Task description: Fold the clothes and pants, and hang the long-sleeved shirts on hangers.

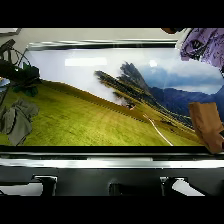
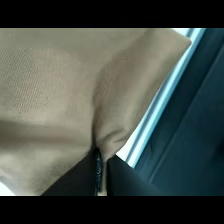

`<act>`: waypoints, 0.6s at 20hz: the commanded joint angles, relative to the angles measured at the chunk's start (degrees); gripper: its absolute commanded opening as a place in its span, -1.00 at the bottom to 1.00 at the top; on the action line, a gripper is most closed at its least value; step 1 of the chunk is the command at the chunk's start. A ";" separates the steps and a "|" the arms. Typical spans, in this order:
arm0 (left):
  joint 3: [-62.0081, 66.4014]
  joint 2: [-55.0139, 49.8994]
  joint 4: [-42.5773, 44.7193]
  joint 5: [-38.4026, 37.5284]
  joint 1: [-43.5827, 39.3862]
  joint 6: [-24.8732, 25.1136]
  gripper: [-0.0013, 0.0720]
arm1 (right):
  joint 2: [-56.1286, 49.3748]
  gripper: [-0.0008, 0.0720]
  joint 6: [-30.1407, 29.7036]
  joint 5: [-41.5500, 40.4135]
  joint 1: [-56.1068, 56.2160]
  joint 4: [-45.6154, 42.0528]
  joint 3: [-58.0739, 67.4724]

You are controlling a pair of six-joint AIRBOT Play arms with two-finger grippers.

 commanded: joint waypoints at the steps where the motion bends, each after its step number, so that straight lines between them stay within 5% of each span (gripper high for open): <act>1: 0.02 -0.02 0.00 0.00 0.00 -0.02 -0.91 | 1.18 -0.90 0.57 0.35 -0.04 -0.94 -3.76; 12: 0.02 -0.02 0.00 0.00 0.00 -0.02 -0.91 | 1.16 -0.90 -1.18 1.36 -0.04 -8.63 -6.73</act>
